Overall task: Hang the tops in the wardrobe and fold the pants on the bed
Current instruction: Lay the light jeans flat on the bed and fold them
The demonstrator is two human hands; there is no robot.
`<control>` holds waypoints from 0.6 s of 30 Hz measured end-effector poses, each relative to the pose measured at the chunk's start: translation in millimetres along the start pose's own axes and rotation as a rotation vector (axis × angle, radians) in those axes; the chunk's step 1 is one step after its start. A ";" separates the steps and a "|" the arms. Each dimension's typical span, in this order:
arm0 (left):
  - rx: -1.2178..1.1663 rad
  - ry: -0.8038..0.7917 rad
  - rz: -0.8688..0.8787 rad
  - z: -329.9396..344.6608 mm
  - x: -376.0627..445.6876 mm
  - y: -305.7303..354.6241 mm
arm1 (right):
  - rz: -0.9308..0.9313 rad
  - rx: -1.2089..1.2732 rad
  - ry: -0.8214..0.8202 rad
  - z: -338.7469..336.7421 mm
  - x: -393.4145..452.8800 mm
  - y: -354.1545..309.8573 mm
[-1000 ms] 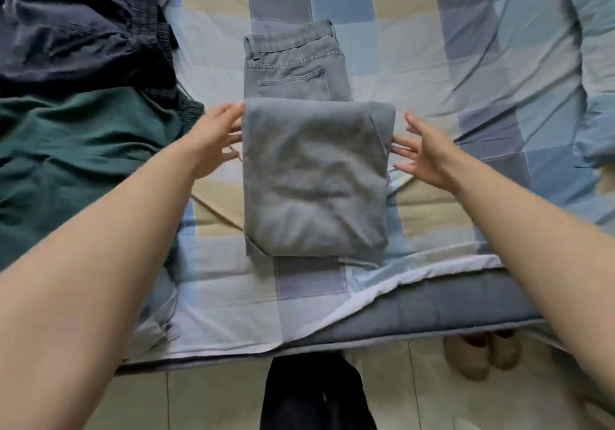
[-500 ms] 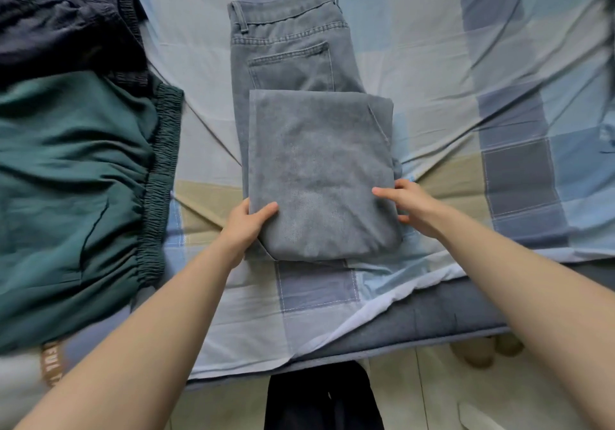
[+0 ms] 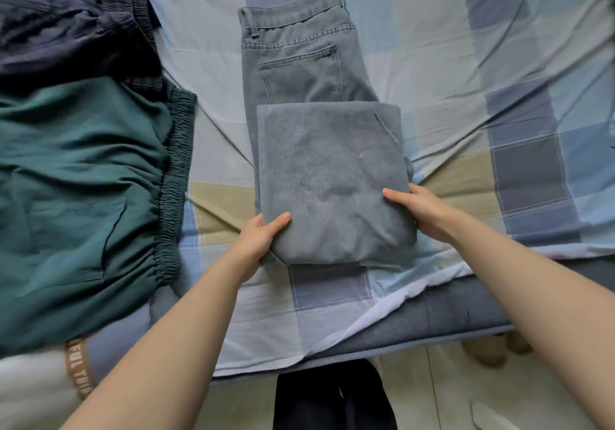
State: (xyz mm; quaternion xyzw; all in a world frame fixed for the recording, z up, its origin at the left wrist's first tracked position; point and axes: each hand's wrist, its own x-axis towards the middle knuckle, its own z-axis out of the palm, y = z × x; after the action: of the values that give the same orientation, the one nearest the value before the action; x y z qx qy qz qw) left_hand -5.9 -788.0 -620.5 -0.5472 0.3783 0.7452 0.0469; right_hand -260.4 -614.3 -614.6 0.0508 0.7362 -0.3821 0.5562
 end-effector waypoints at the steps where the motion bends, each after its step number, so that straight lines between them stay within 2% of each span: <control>1: 0.007 -0.007 -0.016 -2.7 -6.6 -4.5 | -0.006 0.032 -0.018 -1.8 -5.2 6.9; 3: 0.052 -0.021 -0.054 -10.5 -22.4 -18.0 | 0.002 0.043 -0.017 -5.1 -19.8 28.0; 7: 0.264 -0.025 -0.067 -19.1 -47.5 -48.2 | -0.024 -0.150 0.035 -3.5 -40.0 75.4; 11: 0.280 0.088 -0.084 -10.6 -48.6 -65.4 | -0.180 -0.344 0.059 6.4 -40.1 84.6; 13: 0.272 0.095 -0.103 -11.3 -48.1 -66.8 | -0.241 -0.400 0.043 9.8 -39.2 82.5; 18: 0.354 0.079 -0.151 -23.5 -59.4 -70.3 | -0.143 -0.389 -0.028 3.8 -33.9 82.6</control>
State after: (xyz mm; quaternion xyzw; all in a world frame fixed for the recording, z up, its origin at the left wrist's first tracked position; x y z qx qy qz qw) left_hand 70.1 -732.2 -608.7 -0.5861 0.4629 0.6392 0.1833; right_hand -203.4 -546.7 -627.7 -0.1154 0.7899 -0.2720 0.5373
